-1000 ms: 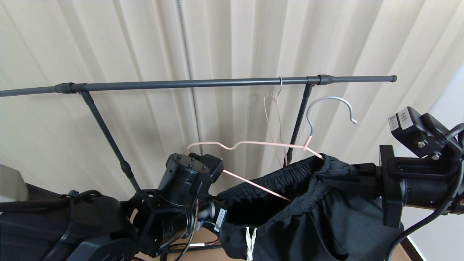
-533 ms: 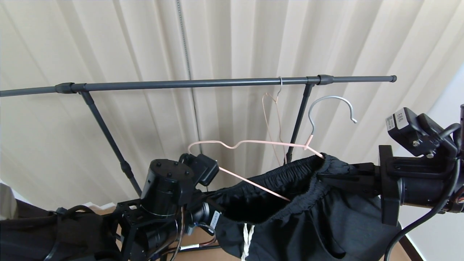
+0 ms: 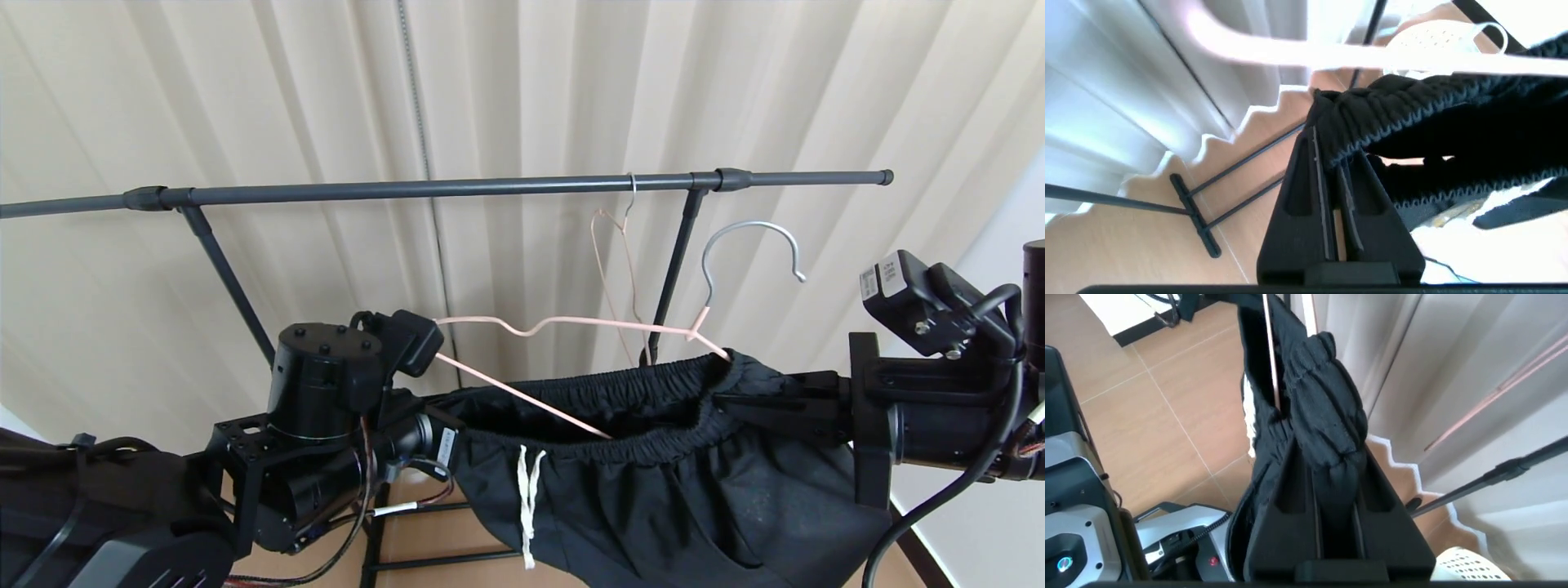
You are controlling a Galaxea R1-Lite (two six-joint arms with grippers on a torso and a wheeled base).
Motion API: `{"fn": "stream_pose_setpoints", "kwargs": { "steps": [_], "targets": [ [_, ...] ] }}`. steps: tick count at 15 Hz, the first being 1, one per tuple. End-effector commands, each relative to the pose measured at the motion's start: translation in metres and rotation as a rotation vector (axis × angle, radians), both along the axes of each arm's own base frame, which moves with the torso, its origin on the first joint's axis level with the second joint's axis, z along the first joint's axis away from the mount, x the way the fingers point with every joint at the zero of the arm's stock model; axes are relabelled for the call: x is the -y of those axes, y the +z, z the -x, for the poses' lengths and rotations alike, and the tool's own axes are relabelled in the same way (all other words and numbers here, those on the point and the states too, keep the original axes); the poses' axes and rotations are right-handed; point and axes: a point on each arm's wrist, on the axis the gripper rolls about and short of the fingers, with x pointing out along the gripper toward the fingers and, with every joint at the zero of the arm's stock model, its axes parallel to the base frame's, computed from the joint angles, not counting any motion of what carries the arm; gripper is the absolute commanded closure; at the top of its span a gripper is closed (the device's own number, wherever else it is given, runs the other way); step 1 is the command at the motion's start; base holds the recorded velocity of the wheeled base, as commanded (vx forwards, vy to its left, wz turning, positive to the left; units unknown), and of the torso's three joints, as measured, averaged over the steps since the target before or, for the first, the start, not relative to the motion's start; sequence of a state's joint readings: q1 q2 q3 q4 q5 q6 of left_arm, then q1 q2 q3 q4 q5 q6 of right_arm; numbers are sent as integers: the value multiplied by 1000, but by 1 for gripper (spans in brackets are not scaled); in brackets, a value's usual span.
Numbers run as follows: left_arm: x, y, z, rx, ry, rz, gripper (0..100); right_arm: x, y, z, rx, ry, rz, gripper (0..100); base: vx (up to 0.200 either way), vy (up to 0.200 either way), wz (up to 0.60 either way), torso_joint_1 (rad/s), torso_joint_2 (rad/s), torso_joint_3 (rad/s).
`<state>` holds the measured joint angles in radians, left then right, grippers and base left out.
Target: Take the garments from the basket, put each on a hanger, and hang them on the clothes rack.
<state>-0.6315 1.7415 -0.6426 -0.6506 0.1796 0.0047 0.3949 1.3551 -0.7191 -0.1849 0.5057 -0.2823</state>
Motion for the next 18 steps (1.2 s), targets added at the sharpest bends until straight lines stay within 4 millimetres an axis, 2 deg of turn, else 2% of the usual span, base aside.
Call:
{"fn": "stream_pose_setpoints", "kwargs": {
  "steps": [1,7,11,18],
  "targets": [
    [-4,3,-2,9,18,6,100,1,-3,-3,-9,-10,6,100,0,0,0,0,0,0],
    [-20,10,-19,34,88,17,100,5,-10,-2,34,-2,32,100,0,0,0,0,0,0],
    [-17,21,-26,38,89,16,100,5,-16,-1,70,19,71,100,0,0,0,0,0,0],
    [-11,60,-41,-71,107,-61,100,6,-25,3,87,50,120,100,0,0,0,0,0,0]
  ]
}}
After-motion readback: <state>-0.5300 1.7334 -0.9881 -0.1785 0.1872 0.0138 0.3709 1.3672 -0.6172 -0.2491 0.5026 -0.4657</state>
